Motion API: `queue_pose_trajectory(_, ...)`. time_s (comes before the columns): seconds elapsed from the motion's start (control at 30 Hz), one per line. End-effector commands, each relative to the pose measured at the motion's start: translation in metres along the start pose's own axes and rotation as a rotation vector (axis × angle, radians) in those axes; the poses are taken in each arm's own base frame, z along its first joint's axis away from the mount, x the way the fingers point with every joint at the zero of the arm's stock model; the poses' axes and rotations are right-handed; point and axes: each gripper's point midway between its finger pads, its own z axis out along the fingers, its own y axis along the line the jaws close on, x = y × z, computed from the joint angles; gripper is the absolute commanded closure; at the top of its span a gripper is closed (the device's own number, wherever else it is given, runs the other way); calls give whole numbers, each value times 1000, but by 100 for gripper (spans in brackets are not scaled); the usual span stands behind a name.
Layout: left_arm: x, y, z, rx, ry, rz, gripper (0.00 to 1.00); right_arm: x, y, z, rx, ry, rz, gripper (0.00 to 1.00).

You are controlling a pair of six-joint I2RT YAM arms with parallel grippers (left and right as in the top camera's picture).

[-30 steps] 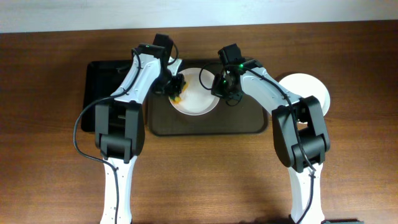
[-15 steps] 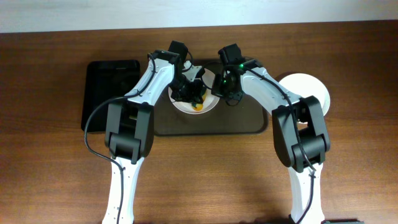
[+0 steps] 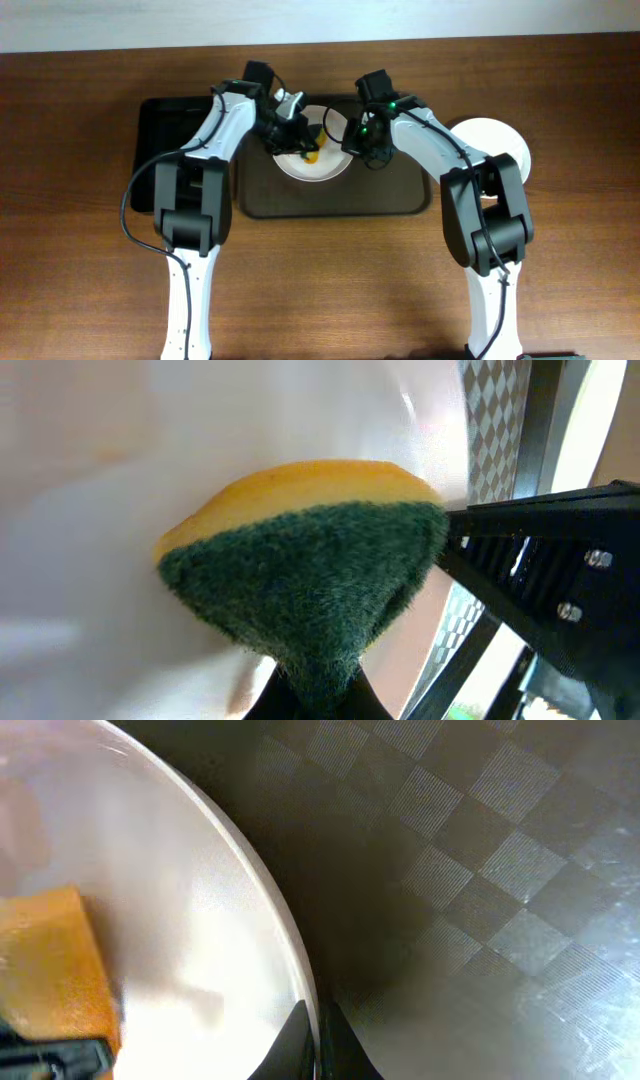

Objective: Clean dirty plates on tray and stack at the side
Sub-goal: 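Scrub the plate with the sponge in left gripper while right holds rim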

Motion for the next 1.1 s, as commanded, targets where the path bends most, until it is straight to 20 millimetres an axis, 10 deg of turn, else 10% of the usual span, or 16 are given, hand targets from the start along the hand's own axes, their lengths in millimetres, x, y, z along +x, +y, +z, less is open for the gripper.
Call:
queue_pose_trajectory(0.0, 11, 14, 22, 99, 56, -82, 99, 15, -17, 17, -35, 79, 25, 96)
queue_pose_trajectory(0.33, 31, -26, 71, 301, 153, -54, 99, 15, -18, 18, -46, 81, 21, 96)
queue_pose_trajectory(0.5, 10, -2, 77, 77, 89, -67, 99, 15, -18, 18, -46, 81, 21, 96)
queue_pose_trajectory(0.8, -53, 37, 12, -501, -125, 22, 99, 14, -19, 18, -43, 79, 21, 96)
queue_pose_trajectory(1.07, -3, 84, -17, -808, 44, -68, 99, 14, -18, 18, -43, 79, 21, 96)
